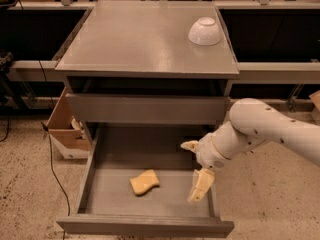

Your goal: Pick sponge from middle drawer and place on counter

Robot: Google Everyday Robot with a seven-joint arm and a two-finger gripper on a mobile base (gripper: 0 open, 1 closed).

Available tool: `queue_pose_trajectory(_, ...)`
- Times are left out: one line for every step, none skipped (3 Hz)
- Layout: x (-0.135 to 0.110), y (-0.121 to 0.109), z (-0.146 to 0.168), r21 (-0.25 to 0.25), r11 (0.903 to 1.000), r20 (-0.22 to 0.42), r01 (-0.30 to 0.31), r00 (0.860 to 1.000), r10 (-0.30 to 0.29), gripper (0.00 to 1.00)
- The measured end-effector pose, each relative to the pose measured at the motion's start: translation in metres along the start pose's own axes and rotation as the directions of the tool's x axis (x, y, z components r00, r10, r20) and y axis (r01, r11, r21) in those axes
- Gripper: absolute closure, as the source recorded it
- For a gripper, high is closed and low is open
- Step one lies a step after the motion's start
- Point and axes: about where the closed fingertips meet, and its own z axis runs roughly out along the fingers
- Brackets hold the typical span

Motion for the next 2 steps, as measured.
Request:
queue_pose_trajectory(0.013,-0.024,0.056,-0.003,1.0,0.032,-0.008,0.999,0.008,0.0)
queue_pose_trajectory(0.017,-0.054,0.108,-0.004,0.9999,0.066,0.013,0.998,-0.013,0.0)
